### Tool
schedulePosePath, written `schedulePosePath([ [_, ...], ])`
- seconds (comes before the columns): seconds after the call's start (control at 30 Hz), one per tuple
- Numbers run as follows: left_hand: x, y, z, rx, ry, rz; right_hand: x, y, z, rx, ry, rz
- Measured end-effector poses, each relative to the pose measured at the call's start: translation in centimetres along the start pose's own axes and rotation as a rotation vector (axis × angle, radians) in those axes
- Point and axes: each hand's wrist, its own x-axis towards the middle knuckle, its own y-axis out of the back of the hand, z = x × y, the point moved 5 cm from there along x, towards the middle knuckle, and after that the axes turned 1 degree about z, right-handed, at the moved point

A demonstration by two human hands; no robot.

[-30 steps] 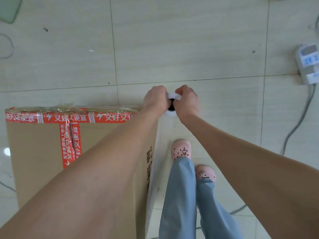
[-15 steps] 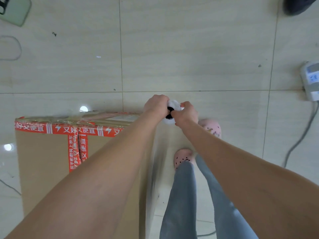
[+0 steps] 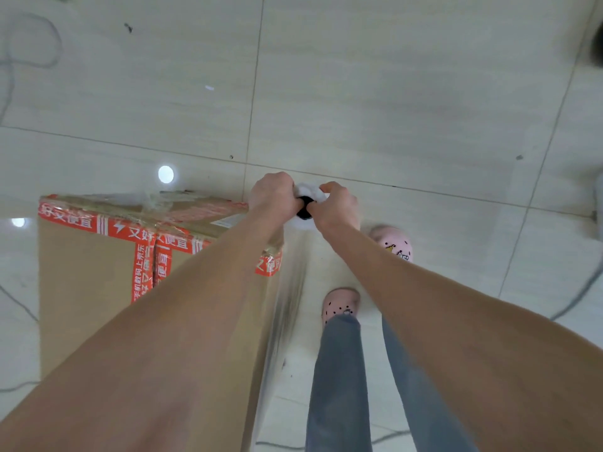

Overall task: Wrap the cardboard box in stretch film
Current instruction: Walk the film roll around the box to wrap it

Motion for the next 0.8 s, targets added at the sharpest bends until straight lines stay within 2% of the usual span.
schedulePosePath([
  [0.13,0.2,0.3,-2.1,-0.076,0.059,-0.025,0.4,-1.2,-0.9,0.019,0.009,-0.023],
  [0.33,0.0,0.1,-1.7,-0.122,-0.046,0.005,0.4,-1.7,-0.4,0.157,-0.232,-0.085],
  [0.6,0.1,0.5,0.0,0.099,-0.195,0.045,1.4,-1.2,-2.5,-0.039,-0.118,-0.142],
  [0.8,0.7,1.5,-0.8,-0.029,-0.062,0.035,1.5,-1.2,-3.6,-0.109,-0.046,-0.129],
])
